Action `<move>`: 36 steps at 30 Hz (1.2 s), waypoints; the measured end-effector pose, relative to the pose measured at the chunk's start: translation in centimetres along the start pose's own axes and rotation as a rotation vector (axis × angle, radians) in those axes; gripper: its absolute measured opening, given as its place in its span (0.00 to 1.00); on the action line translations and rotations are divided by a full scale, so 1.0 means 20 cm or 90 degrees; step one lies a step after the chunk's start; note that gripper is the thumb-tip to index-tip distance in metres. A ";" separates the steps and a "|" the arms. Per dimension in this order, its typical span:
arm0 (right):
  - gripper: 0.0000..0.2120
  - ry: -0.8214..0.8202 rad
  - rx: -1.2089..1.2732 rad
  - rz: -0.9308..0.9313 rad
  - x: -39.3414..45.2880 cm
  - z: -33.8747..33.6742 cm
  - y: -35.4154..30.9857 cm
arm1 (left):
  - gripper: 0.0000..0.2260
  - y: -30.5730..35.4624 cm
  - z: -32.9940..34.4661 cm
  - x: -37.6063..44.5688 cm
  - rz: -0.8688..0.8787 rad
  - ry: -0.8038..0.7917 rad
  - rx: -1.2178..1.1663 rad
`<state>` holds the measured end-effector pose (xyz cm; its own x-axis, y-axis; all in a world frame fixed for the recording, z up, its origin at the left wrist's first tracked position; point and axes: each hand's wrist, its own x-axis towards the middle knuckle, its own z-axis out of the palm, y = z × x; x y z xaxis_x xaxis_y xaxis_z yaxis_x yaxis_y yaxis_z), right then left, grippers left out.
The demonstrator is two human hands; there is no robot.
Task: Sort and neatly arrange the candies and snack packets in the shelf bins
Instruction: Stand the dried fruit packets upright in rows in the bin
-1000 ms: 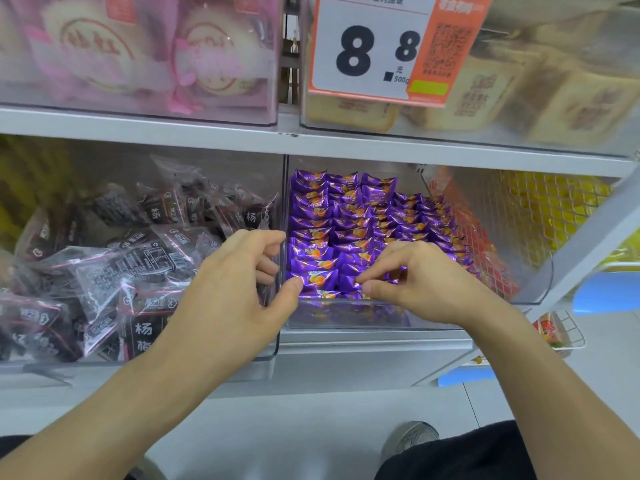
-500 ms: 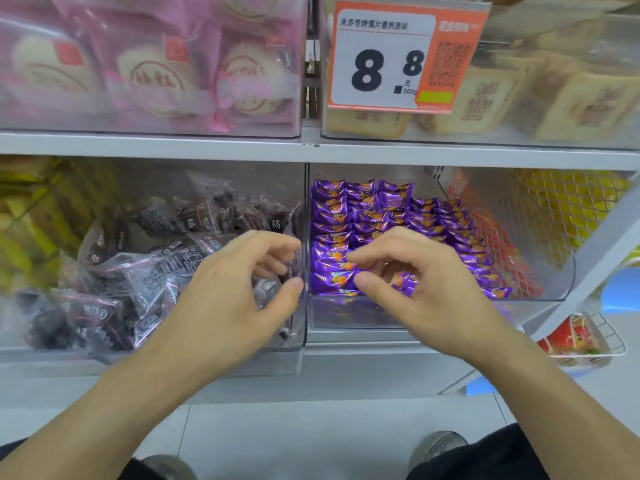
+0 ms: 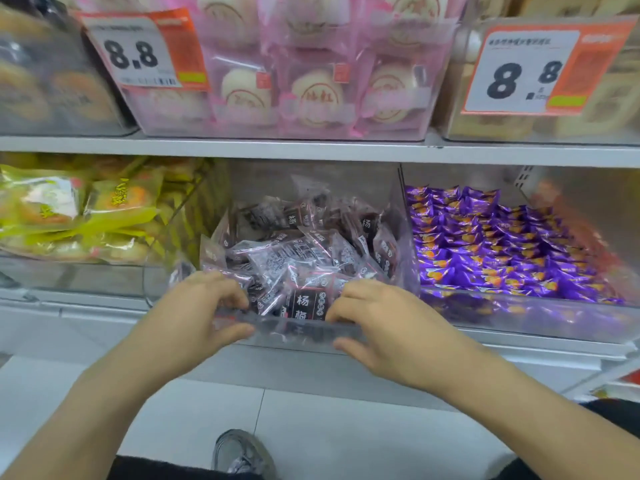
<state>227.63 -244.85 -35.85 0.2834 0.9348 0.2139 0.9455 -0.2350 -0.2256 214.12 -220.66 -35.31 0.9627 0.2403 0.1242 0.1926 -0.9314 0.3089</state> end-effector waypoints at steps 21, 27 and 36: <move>0.21 -0.071 -0.139 0.252 1.29 0.17 0.21 | 0.04 -0.12 0.00 0.19 -0.062 0.298 -0.197; 0.17 -0.083 -0.121 0.236 1.31 0.20 0.29 | 0.26 -0.19 0.06 0.35 -0.100 0.101 0.000; 0.13 0.086 0.359 0.327 1.07 0.00 0.19 | 0.22 -0.19 0.03 0.36 -0.102 0.057 -0.105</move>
<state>237.20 -225.79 -32.11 0.7161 0.6956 0.0576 0.4755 -0.4257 -0.7699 220.49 -215.53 -36.08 0.9003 0.4116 0.1413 0.3014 -0.8240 0.4797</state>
